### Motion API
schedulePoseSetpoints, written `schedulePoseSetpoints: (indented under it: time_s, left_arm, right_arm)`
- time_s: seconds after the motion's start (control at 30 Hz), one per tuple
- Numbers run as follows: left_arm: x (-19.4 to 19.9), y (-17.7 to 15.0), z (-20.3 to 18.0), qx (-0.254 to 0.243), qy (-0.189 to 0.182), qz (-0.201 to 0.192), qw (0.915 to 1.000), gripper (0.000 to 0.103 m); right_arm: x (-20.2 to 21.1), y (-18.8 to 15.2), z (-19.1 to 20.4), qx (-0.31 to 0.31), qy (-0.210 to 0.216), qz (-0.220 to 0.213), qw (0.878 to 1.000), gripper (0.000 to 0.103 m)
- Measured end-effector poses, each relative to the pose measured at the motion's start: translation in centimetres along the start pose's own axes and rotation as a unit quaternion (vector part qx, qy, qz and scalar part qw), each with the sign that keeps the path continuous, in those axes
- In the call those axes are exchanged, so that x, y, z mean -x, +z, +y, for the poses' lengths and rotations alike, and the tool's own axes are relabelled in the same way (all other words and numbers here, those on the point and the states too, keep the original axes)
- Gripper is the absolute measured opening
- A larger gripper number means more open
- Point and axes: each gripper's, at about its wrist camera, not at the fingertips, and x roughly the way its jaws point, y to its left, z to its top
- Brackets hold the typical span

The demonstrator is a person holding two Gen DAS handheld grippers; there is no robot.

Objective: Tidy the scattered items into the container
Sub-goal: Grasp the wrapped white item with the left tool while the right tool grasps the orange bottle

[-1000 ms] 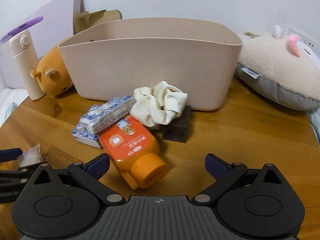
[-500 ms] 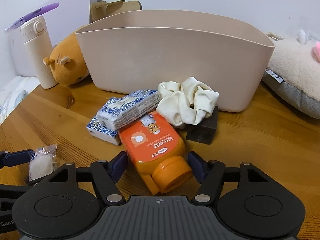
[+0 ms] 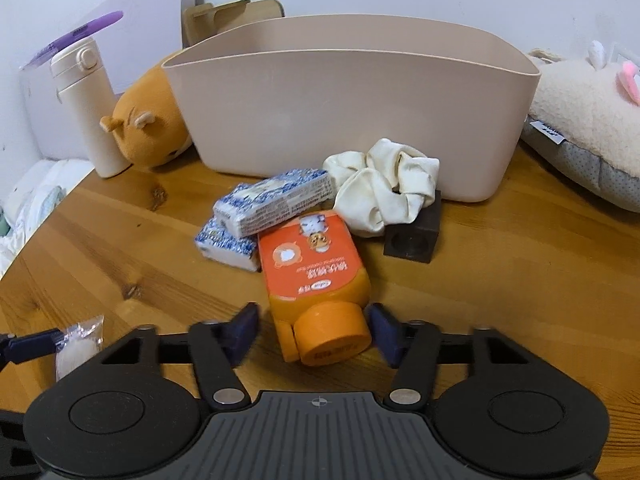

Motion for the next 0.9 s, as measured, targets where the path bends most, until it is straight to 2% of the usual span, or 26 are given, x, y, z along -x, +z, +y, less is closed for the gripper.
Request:
schedulePoseSetpoints:
  time_s: [0.03, 0.07, 0.2, 0.23, 0.27, 0.3, 0.5, 0.53, 0.57, 0.9]
  left_arm:
    - [0.0, 0.1, 0.0, -0.001, -0.001, -0.008, 1.0, 0.059]
    - [-0.1, 0.3, 0.0, -0.002, -0.004, -0.01, 0.9999, 0.055]
    - [-0.4, 0.6, -0.1, -0.008, -0.009, -0.012, 0.9999, 0.052]
    - [-0.4, 0.6, -0.1, -0.008, -0.009, -0.014, 0.9998, 0.052]
    - [-0.4, 0.5, -0.2, -0.007, -0.01, -0.016, 0.9998, 0.051]
    - [-0.4, 0.5, -0.2, -0.007, -0.011, -0.018, 0.9998, 0.05]
    - [-0.5, 0.6, -0.3, 0.002, -0.016, -0.024, 0.9996, 0.043]
    - [-0.5, 0.6, -0.3, 0.002, -0.017, -0.025, 0.9996, 0.036]
    - [-0.4, 0.7, -0.4, 0.002, -0.018, -0.024, 0.9995, 0.034]
    - [-0.5, 1.0, -0.3, 0.019, -0.031, -0.022, 0.9991, 0.032]
  right_arm:
    - [0.0, 0.1, 0.1, 0.002, -0.006, -0.004, 1.0, 0.073]
    - [-0.1, 0.2, 0.2, 0.006, -0.011, -0.008, 1.0, 0.073]
    - [-0.2, 0.8, 0.2, 0.007, -0.013, -0.02, 1.0, 0.072]
    - [-0.3, 0.9, 0.1, 0.005, -0.01, -0.018, 1.0, 0.068]
    - [-0.5, 1.0, 0.1, 0.002, 0.0, -0.013, 1.0, 0.057]
    - [-0.7, 1.0, 0.0, -0.003, 0.009, -0.008, 1.0, 0.053]
    - [-0.3, 0.5, -0.2, -0.025, 0.007, -0.013, 1.0, 0.052]
    - [-0.1, 0.3, -0.3, -0.03, 0.005, -0.016, 0.999, 0.052]
    - [0.0, 0.1, -0.5, -0.038, 0.004, -0.019, 0.999, 0.052]
    - [2.2, -0.6, -1.4, -0.058, -0.003, -0.037, 0.998, 0.051]
